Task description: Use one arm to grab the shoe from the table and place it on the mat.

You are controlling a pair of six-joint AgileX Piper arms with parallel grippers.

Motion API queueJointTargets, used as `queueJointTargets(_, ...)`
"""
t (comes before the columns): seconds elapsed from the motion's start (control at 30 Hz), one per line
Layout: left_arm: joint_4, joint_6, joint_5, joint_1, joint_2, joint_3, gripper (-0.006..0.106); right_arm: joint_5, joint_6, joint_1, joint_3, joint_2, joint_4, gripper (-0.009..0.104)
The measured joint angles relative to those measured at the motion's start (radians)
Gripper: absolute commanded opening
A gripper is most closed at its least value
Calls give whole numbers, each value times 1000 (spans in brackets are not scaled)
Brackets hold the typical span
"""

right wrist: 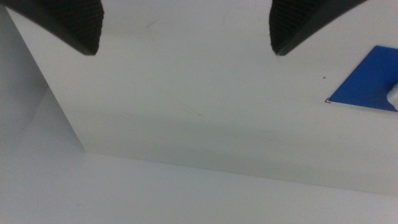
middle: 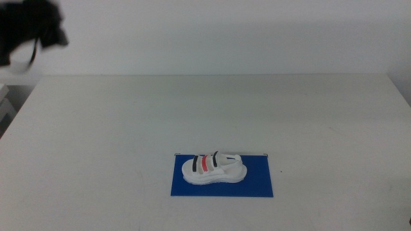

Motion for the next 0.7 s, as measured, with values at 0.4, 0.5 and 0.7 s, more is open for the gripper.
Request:
queueJointTargets(0.4, -118, 271, -587, 219, -511, 774, 94, 0, 0, 0, 0, 0, 0, 78)
queueJointTargets(0.5, -240, 435, -635, 249, -659, 885, 94, 0, 0, 0, 0, 0, 0, 78)
queueJointTargets(0.7, -400, 686, -652, 297, -901, 1068, 94, 0, 0, 0, 0, 0, 0, 78)
